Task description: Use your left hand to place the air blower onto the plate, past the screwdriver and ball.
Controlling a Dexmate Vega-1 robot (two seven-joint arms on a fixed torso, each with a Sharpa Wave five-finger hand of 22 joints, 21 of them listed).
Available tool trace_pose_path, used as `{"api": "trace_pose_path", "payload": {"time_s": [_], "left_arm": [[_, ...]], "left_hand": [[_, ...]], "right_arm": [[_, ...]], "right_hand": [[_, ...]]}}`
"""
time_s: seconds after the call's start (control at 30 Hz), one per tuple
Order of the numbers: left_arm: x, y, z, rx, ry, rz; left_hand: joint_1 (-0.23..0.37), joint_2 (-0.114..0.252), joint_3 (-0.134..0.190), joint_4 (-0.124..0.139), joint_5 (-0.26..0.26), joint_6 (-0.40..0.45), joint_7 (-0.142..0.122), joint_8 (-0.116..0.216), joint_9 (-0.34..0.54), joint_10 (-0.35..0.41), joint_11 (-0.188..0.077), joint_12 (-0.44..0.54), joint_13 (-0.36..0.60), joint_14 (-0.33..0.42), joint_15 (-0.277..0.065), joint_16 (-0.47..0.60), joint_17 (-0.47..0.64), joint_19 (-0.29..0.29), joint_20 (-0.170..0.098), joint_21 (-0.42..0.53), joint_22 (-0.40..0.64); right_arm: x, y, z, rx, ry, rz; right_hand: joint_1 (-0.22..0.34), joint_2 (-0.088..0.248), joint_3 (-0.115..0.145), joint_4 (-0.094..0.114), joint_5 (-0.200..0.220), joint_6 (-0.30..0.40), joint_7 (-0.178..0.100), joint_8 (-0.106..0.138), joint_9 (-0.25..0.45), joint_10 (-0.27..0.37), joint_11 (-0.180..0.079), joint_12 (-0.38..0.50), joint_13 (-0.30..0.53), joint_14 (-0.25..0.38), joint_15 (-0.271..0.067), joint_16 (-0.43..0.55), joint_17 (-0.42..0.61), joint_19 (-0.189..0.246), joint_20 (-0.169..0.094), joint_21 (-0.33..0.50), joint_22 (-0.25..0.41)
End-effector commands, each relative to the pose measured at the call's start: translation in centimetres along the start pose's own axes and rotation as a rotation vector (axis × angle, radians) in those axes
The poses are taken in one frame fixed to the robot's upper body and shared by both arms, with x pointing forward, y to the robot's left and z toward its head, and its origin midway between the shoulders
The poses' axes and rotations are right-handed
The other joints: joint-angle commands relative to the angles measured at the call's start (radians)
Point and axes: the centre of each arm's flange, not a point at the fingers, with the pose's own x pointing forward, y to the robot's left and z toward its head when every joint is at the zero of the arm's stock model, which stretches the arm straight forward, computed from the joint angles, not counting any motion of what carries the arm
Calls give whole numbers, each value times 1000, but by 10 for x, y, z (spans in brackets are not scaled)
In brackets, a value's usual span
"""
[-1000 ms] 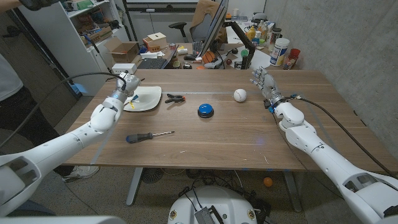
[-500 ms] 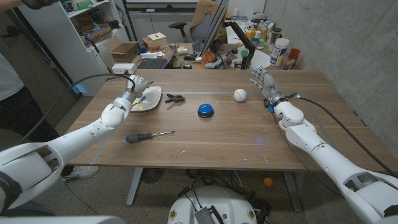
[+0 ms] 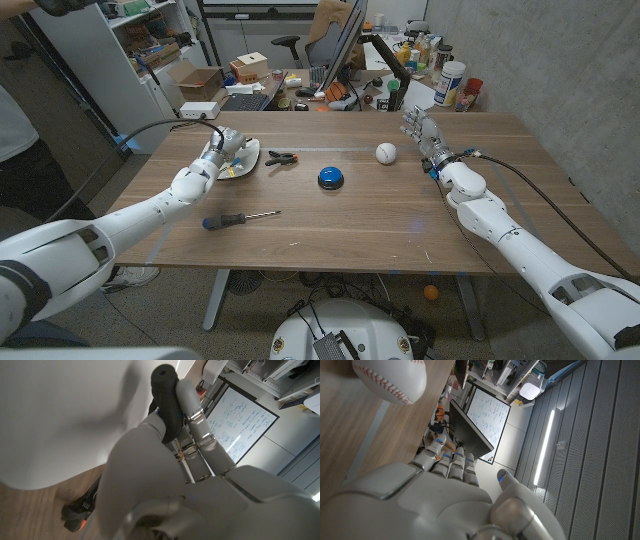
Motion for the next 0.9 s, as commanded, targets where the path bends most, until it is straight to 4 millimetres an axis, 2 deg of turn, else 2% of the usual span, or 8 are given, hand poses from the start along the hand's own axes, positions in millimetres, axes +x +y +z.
{"api": "trace_pose_path", "payload": {"time_s": [0.03,0.33,0.47,0.6,0.73,0.8,0.9], "left_arm": [[2,-3,6,-3,-12,-53],[0,0,3,16,-5,-72],[-2,0,1,35,-1,-87],[-3,1,-1,40,12,-93],[-4,2,-3,45,25,-99],[-5,3,-5,43,36,-101],[-6,5,-7,27,57,-86]], "left_hand": [[2,7,-7,1,4,20,10,-6,5,12,-2,-3,6,139,-146,4,4,-103,-28,8,3],[-5,-4,-16,3,3,6,0,-18,6,-1,-8,-13,6,139,-146,4,6,-110,-23,12,2],[-50,-24,-49,21,-1,-13,-10,-32,6,-17,-10,-28,7,126,-145,3,10,-120,-10,14,-1],[-88,-19,-62,39,-1,-23,-15,-38,5,-19,-15,-34,8,104,-142,-9,7,-121,2,10,-6],[-243,-30,-102,106,-2,-40,-25,-45,-2,-13,-12,-45,5,76,-129,-45,-15,-110,18,-8,-14],[-284,-32,-111,124,1,-57,-30,-50,-3,-17,-9,-50,5,69,-126,-55,-19,-116,34,-20,-15],[-372,-35,-132,165,2,-56,-37,-48,-6,-20,-8,-57,4,58,-123,-68,-24,-113,52,-42,-16]], "right_arm": [[-1,-1,-1,4,-3,-6],[0,0,-4,10,-1,-5],[1,-1,-5,11,-2,-4],[1,-1,-5,11,-3,-3],[0,-3,-5,11,-4,-5],[0,-4,-5,12,-5,-5],[-1,-4,-5,13,-6,-6]], "right_hand": [[-3,43,-4,-2,4,6,-2,-1,5,7,1,2,5,11,-21,1,2,7,-35,-2,4],[-2,44,-3,-2,4,7,-3,-1,5,7,2,2,5,14,-21,1,2,7,-36,-2,4],[-2,44,-3,-2,4,7,-3,-1,5,8,1,2,5,16,-21,2,2,7,-36,-2,4],[-2,44,-3,-2,4,6,-2,-1,5,7,1,1,5,17,-21,2,2,7,-36,-2,4],[-2,45,-3,-2,4,6,-2,-2,5,7,2,1,5,18,-21,1,2,6,-36,-2,4],[-2,45,-3,-2,4,6,-3,-1,5,7,2,1,5,18,-21,1,2,6,-37,-2,4],[-2,45,-3,-2,4,7,-2,-1,5,8,2,1,5,18,-21,1,2,6,-37,-2,4]]}}
